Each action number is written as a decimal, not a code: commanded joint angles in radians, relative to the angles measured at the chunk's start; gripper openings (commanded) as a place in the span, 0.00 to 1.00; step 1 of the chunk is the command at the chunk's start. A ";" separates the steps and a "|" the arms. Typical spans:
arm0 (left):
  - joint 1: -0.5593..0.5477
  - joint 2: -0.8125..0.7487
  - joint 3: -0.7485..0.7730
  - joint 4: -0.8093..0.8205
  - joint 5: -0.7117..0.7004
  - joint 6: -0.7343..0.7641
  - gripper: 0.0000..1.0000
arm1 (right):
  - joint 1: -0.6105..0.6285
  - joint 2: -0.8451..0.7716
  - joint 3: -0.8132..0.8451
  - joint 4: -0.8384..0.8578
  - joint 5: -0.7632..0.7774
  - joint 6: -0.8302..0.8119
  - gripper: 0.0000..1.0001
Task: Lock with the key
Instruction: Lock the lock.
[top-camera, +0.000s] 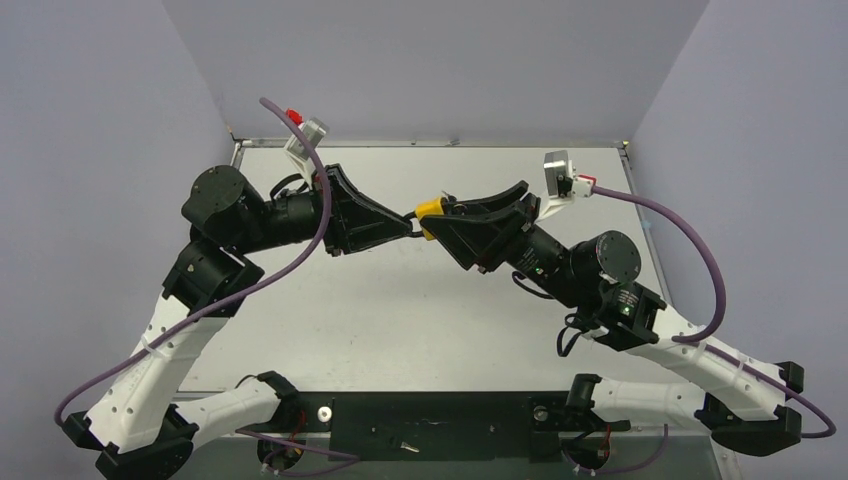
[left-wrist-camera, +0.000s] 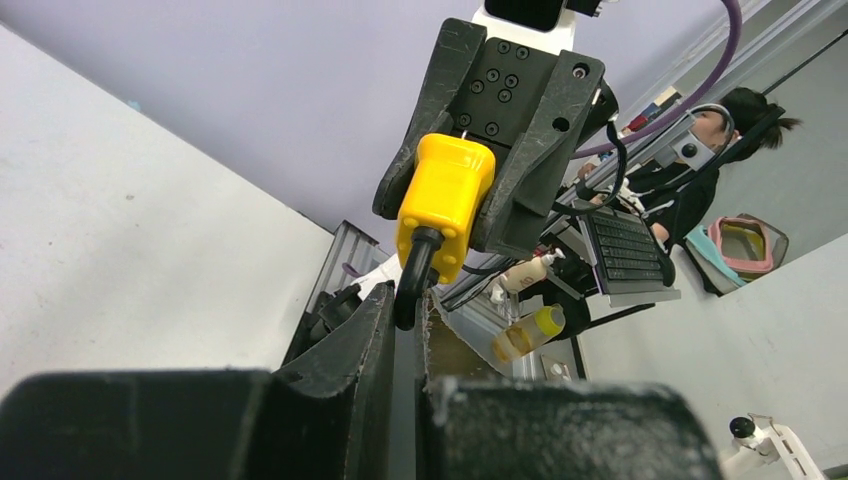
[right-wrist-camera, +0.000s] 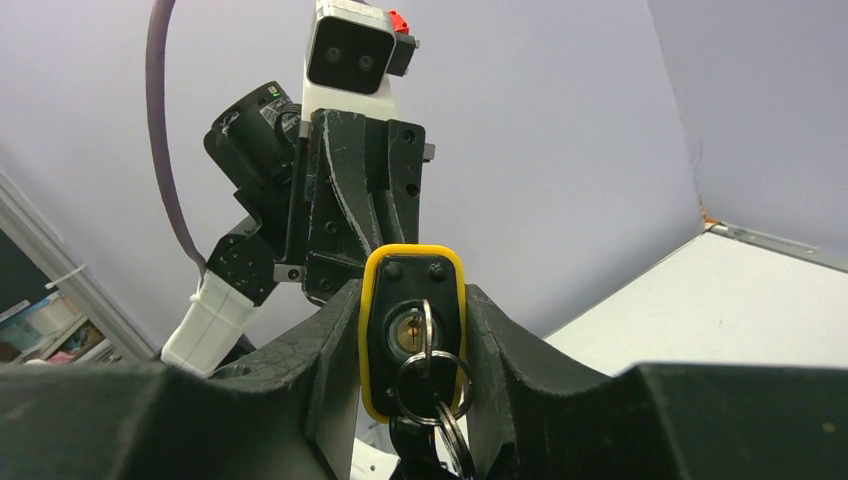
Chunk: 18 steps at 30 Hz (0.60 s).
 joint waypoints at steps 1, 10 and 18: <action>-0.015 0.068 0.019 0.264 -0.039 -0.087 0.00 | 0.100 0.120 -0.028 -0.244 -0.142 -0.039 0.00; -0.047 0.119 0.095 0.269 -0.057 -0.100 0.00 | 0.113 0.121 -0.084 -0.243 -0.129 -0.036 0.00; -0.157 0.208 0.210 0.195 -0.114 -0.033 0.00 | 0.105 0.100 -0.148 -0.219 -0.124 -0.028 0.00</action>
